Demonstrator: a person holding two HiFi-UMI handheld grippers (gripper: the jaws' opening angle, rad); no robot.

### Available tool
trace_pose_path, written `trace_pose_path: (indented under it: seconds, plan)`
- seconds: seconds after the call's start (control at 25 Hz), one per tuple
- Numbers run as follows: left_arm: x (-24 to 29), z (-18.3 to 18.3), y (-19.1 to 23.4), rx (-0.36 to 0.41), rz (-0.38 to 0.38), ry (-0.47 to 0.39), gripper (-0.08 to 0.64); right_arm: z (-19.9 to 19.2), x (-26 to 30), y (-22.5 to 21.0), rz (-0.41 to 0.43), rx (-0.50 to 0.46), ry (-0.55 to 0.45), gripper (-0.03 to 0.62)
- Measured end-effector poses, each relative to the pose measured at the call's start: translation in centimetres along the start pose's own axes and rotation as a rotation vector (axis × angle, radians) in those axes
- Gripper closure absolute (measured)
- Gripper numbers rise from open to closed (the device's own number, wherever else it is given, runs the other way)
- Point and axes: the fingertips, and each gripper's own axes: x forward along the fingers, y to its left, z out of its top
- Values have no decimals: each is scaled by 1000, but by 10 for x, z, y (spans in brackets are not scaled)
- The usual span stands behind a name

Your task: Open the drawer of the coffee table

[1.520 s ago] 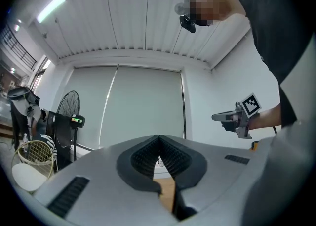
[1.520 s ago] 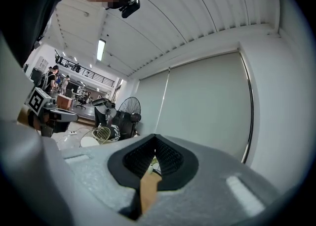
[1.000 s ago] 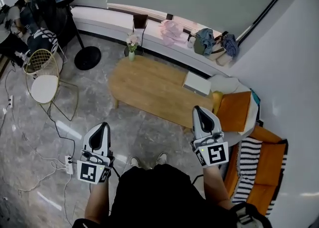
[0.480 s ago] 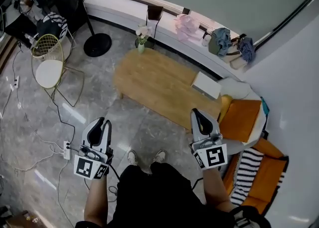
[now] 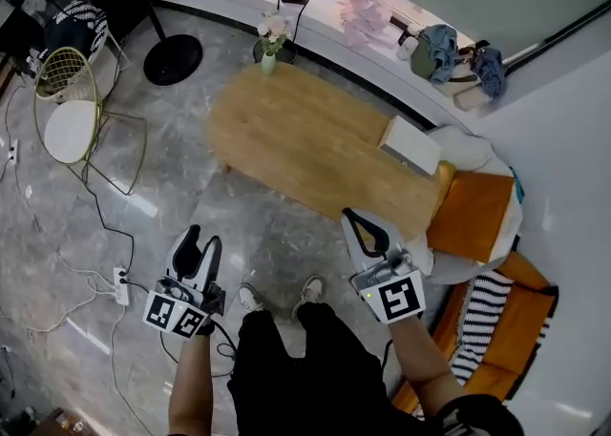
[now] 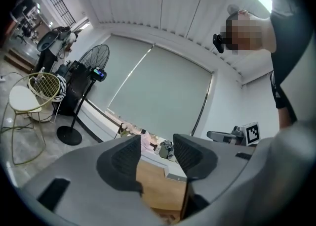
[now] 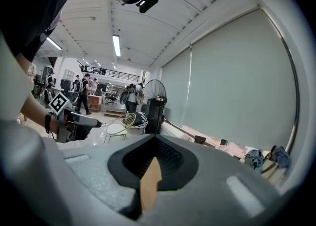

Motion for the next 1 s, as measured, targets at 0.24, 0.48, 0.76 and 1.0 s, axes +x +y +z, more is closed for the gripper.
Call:
trace_pose_path:
  seconds: [0.24, 0.48, 0.76, 1.0]
  plan:
    - [30, -79, 54, -47, -77, 63, 326, -67, 33, 20, -28, 40, -33, 588]
    - [53, -166, 95, -83, -130, 91, 276, -150, 43, 33, -29, 87, 1, 588]
    - [71, -259, 131, -130, -170, 63, 253, -247, 55, 52, 55, 105, -24, 588]
    - [94, -325, 172, -146, -199, 24, 235, -320, 69, 66, 153, 82, -60, 588]
